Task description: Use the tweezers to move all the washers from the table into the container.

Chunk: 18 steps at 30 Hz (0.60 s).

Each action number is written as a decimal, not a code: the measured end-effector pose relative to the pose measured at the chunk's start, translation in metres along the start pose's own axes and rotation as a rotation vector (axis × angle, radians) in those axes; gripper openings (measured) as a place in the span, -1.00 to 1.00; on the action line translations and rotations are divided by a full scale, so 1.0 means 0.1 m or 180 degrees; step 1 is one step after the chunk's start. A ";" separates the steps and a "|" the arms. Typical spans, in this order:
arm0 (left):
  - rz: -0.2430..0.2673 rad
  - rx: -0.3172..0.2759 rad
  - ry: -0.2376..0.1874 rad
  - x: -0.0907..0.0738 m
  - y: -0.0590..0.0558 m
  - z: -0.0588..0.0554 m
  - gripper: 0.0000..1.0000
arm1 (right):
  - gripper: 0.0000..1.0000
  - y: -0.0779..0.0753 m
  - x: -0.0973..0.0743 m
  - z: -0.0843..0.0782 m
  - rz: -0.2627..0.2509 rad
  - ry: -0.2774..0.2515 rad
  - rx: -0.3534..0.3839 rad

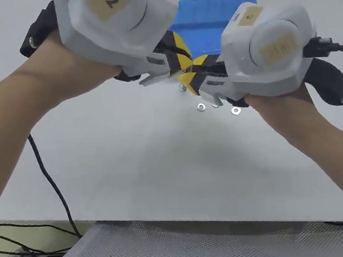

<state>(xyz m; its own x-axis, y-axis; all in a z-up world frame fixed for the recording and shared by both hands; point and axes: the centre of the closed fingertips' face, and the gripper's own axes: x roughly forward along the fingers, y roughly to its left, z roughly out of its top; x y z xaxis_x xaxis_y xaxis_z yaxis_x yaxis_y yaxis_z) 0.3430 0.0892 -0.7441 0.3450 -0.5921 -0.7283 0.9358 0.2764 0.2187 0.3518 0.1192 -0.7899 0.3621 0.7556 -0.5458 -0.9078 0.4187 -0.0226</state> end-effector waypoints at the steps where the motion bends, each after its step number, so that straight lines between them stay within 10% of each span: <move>1: 0.0014 0.0029 -0.0011 -0.02 0.01 0.03 -1.00 | -0.94 -0.01 -0.02 0.02 -0.0010 -0.0013 -0.0018; 18: 0.0374 0.0272 -0.0177 -0.26 0.30 0.40 -1.00 | -0.94 -0.31 -0.24 0.46 -0.0343 -0.0187 -0.0372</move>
<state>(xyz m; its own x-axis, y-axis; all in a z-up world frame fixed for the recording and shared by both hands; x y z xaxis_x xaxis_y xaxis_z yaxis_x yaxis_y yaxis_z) 0.3652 0.0825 -0.6930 0.4537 -0.6011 -0.6579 0.8907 0.2822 0.3564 0.3813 0.1110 -0.7371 0.4675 0.7391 -0.4850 -0.8802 0.4401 -0.1777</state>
